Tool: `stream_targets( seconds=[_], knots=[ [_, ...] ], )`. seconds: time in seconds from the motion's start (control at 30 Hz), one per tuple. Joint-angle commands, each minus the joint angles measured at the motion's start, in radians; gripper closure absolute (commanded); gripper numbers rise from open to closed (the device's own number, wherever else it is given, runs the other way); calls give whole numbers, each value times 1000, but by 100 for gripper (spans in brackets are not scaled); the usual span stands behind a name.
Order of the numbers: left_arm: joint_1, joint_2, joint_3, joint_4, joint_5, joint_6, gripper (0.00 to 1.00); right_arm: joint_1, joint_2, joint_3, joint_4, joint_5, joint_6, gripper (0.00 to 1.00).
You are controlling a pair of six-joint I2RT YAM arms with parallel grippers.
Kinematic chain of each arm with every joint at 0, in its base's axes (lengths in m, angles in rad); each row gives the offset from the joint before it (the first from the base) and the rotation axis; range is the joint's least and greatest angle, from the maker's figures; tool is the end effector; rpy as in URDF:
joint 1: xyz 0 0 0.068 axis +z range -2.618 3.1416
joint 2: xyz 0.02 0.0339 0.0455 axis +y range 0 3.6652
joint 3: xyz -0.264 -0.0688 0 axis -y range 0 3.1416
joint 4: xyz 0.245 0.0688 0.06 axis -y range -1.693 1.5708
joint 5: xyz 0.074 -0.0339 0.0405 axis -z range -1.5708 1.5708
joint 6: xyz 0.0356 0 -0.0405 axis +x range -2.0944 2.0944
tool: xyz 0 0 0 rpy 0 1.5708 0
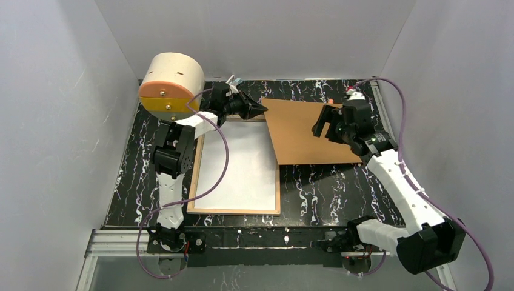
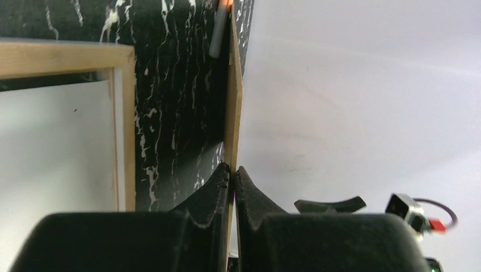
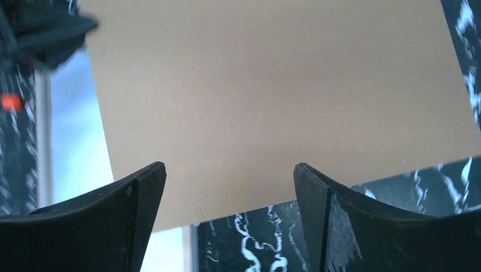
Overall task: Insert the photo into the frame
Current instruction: Pick up the photo frame item at the center of the board.
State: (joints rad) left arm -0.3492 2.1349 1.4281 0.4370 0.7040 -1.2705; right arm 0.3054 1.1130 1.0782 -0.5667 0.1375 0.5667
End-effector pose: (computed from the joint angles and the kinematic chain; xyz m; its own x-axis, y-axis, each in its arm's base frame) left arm 0.4468 -0.1872 0.1962 -0.8832 -0.4533 -0.1203 0.0113 0.2358 -0.9717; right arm 0.2307 0.0676 0.3399 -0.5574 0.3819 -0.7372 0.1294 0.9171 0.3772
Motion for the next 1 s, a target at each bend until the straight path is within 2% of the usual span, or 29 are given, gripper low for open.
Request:
stream_targets(
  seconds=[0.0, 0.2, 0.5, 0.67, 0.87, 0.97],
  knots=[
    [15, -75, 121, -168, 13, 30, 100, 117, -47, -21, 189, -55, -379, 9],
    [47, -64, 213, -341, 26, 116, 100, 262, -93, -145, 289, -60, -634, 13],
    [93, -12, 280, -399, 88, 148, 100, 462, -27, -251, 363, 63, -875, 18],
    [111, 23, 327, -420, 109, 166, 100, 519, -5, -385, 567, 177, -963, 18],
    [120, 35, 332, -460, 119, 195, 100, 529, 54, -540, 901, 340, -1115, 18],
    [124, 33, 329, -464, 120, 200, 100, 527, 85, -618, 1071, 359, -1207, 18]
  ],
)
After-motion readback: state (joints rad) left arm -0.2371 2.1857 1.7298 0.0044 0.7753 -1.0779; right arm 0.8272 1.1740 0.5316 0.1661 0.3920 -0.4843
